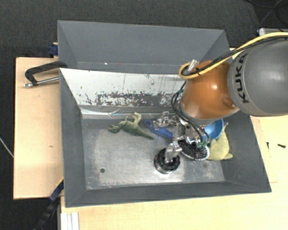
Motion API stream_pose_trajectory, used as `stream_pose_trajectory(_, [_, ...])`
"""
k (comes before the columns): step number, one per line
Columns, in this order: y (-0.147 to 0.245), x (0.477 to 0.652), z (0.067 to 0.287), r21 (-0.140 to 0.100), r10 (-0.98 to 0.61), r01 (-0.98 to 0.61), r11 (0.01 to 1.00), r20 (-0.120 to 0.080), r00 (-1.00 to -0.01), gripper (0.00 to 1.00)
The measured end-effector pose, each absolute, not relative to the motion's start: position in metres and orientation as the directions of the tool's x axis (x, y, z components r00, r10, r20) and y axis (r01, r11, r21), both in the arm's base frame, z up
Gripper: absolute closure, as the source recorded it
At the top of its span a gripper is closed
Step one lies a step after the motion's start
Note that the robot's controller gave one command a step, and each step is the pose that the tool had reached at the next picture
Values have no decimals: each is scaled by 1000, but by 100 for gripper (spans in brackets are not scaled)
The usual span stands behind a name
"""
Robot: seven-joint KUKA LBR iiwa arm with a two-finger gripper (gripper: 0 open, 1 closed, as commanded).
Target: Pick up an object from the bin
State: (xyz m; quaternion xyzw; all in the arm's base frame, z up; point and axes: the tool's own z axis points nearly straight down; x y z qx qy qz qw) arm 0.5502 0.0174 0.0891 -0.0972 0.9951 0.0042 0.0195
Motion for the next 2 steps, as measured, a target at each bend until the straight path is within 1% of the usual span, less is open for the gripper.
stream_pose_trajectory(1, [20, 550, 89, 11, -193, -194, 981, -39, -980, 100])
stream_pose_trajectory(2, [-18, 546, 226, -5, -381, -381, 925, -12, -924, 100])
